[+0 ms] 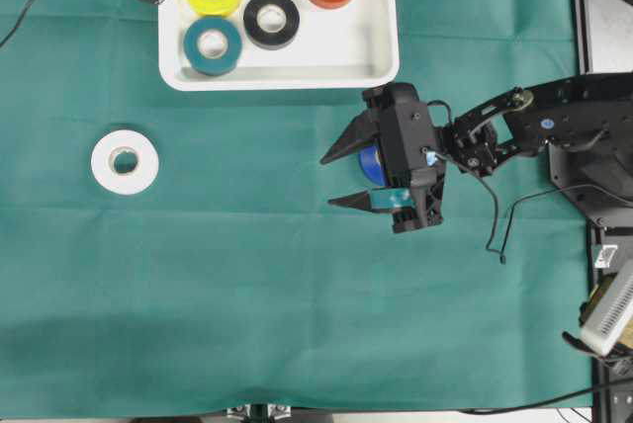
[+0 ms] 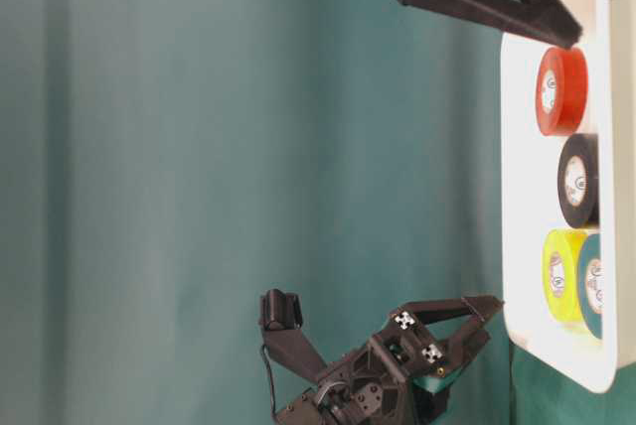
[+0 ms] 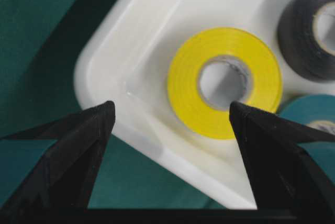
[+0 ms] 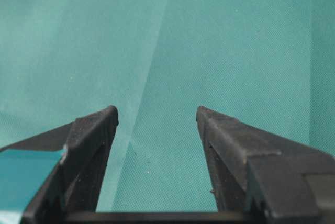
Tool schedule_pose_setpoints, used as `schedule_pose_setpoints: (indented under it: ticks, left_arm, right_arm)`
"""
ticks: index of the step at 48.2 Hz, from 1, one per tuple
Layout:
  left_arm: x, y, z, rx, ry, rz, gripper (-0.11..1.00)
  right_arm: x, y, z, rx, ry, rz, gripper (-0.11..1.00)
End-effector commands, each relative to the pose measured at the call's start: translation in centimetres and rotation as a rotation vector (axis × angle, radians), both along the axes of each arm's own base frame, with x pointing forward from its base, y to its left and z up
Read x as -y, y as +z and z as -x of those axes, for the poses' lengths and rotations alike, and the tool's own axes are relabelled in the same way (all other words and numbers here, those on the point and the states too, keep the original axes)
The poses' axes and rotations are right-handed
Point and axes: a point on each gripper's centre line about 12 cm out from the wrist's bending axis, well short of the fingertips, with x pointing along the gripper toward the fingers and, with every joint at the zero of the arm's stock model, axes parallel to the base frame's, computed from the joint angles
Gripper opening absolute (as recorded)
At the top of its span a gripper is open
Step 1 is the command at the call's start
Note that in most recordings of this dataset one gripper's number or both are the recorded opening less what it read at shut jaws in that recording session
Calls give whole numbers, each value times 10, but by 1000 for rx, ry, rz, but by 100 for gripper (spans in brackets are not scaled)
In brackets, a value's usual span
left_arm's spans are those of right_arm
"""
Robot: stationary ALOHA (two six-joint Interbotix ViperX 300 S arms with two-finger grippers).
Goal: Put the tape alternately from left to right into the white case.
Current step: 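Withdraw the left gripper and move the right gripper onto the blue roll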
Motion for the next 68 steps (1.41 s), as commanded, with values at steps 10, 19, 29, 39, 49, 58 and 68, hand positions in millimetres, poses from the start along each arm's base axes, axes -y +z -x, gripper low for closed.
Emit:
schedule_pose_setpoints:
  ticks: [10,19,29,39,49,58,68]
  left_arm:
    - [45,31,1,76,-109,-40,79]
    - [79,33,12,86,-188,-44,79]
    - [111,30,23,119,-273,-54,80]
    - [139,33,31,187,-355,-75,80]
    - [157,28,46,223,-407,-83,79]
    - [175,23,58,234,-469,-83,79]
    - [189,19,65,233,-521,-76,79]
  right_arm:
    - [-1,17,0,52,5,1,71]
    - [0,17,0,42,-5,11,71]
    - [1,17,-1,39,-10,19,71]
    - [3,17,-1,31,-20,28,71]
    - [5,15,0,17,-34,38,71]
    - [6,15,-1,14,-39,42,71]
    - [6,15,-1,14,-39,42,71]
